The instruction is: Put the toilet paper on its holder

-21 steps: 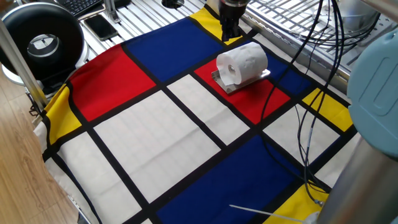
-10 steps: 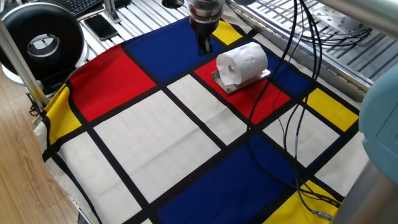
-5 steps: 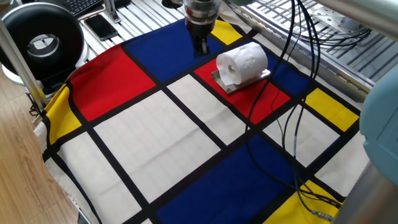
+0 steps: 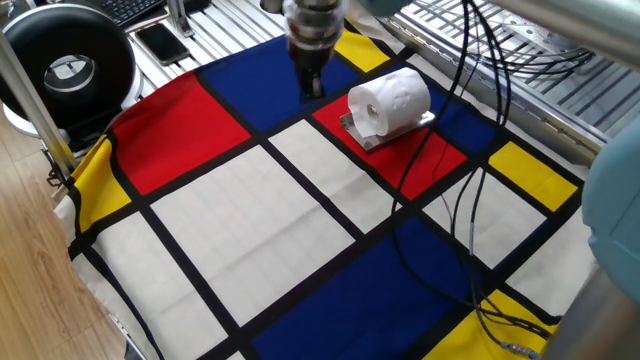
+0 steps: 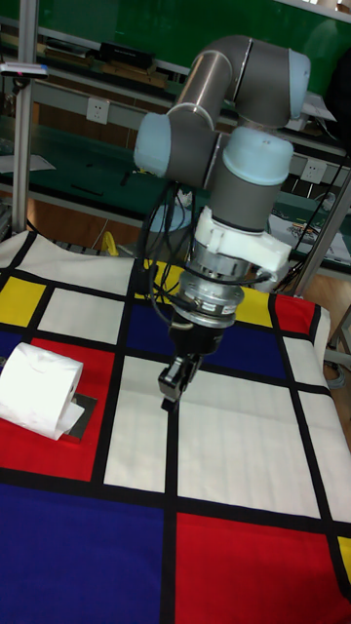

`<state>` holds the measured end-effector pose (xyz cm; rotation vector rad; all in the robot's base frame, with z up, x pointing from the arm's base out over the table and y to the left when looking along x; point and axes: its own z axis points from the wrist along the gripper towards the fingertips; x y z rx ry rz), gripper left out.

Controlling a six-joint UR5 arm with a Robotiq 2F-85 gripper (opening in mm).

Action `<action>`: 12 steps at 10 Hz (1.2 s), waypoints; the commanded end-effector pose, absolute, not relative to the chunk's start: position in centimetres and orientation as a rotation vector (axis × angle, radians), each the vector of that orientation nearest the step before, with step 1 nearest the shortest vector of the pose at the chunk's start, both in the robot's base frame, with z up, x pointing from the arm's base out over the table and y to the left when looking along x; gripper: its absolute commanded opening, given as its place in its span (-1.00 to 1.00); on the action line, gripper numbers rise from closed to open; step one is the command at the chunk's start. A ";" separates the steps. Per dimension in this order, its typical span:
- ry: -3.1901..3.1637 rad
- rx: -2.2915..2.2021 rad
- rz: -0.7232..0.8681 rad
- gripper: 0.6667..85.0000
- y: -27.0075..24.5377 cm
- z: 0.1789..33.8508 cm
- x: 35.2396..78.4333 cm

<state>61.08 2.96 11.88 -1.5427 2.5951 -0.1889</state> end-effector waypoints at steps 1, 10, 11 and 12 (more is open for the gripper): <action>2.640 -1.504 -0.229 -0.86 3.5 13.1 60.9; 2.731 -1.541 -0.039 -0.86 5.6 12.6 57.1; 2.726 -1.544 -0.036 -0.86 5.7 12.5 57.2; 2.725 -1.540 -0.027 -0.86 6.1 12.3 57.2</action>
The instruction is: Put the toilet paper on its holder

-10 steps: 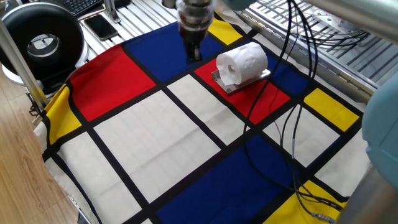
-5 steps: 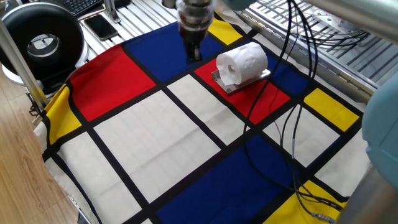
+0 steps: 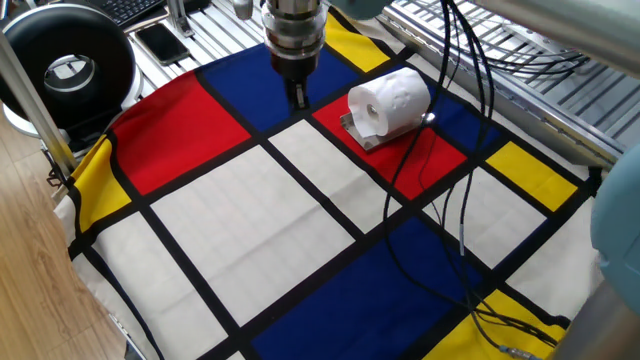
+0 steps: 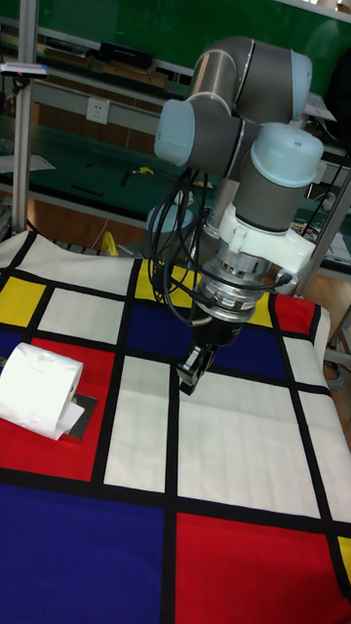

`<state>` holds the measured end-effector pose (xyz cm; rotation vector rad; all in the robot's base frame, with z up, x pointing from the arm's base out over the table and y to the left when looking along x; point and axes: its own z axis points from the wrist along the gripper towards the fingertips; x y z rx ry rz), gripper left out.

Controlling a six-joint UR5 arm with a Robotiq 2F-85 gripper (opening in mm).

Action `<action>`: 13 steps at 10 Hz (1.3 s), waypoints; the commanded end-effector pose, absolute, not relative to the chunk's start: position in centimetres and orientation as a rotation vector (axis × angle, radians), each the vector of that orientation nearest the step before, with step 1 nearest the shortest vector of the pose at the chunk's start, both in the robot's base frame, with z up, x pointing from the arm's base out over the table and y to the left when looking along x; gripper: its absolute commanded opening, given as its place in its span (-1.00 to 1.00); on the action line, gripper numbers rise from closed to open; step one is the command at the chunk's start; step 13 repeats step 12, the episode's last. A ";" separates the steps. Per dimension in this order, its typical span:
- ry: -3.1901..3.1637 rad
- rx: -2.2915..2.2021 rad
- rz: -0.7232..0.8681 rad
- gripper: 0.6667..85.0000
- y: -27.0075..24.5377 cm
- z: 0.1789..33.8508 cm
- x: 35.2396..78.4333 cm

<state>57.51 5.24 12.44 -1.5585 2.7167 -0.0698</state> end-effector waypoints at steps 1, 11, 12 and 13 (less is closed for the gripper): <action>2.728 -1.525 -0.020 -0.86 6.6 12.2 57.4; 2.746 -1.464 -0.102 -0.89 6.7 11.9 58.5; 2.738 -1.459 -0.072 -0.89 7.3 11.9 58.5; 2.738 -1.459 -0.072 -0.89 7.3 11.9 58.5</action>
